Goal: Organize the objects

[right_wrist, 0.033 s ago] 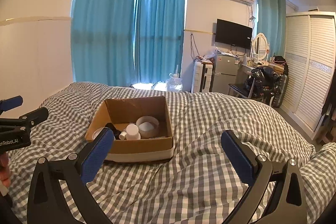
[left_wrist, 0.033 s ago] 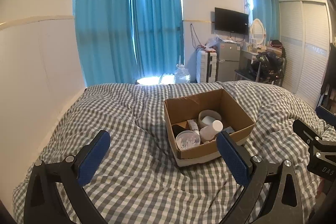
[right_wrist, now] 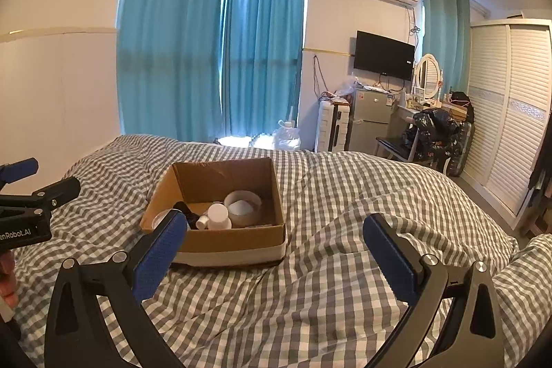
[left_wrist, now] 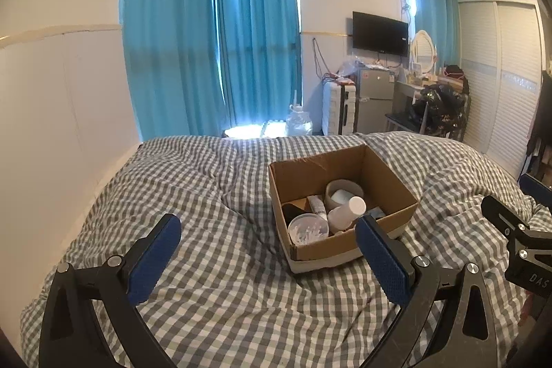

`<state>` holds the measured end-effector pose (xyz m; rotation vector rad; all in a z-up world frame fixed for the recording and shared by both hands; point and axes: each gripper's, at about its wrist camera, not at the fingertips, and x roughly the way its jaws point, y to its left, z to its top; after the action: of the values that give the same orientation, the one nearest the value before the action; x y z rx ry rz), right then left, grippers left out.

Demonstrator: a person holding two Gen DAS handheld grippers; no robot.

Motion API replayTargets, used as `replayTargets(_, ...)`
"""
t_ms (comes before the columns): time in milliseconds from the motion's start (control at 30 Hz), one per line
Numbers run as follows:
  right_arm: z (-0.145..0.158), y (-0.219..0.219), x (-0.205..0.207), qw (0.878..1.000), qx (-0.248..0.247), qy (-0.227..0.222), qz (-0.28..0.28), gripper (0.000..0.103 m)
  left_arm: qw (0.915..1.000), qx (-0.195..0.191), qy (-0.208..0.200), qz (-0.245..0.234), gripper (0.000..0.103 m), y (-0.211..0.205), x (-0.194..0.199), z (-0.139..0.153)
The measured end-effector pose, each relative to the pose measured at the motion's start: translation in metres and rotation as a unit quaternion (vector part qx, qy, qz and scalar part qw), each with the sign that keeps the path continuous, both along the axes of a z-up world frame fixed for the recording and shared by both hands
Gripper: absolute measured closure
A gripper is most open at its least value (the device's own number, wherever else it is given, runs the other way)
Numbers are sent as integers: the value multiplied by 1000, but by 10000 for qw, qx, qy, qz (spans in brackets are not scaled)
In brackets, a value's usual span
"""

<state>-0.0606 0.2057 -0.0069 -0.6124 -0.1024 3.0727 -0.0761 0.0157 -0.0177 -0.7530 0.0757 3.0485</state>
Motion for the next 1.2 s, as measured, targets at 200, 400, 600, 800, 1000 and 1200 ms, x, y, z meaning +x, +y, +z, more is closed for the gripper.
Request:
replayTargets(200, 0, 1, -1, 10000, -43, -43, -14, 0, 10000, -71, 10, -34, 0, 3, -4, 0)
replayTargets(400, -2, 0, -2, 10000, -32, -85, -17, 0, 10000, -51, -2, -59, 0, 2, -4, 0)
replayTargets(600, -4, -1, -2, 9999, -13, -113, -13, 0, 10000, -43, 1, -58, 0, 2, -4, 0)
replayTargets(800, -4, -1, -1, 9999, -9, -122, -20, 0, 10000, -36, 9, -54, 0, 2, -5, 0)
replayTargets(1000, -6, -1, -2, 9999, -7, -160, -25, 0, 10000, -69, 12, -69, 0, 3, -5, -1)
replayTargets(1200, -6, -1, -3, 9999, 2, -158, -19, 0, 9999, -112, 27, -82, 0, 3, -5, -1)
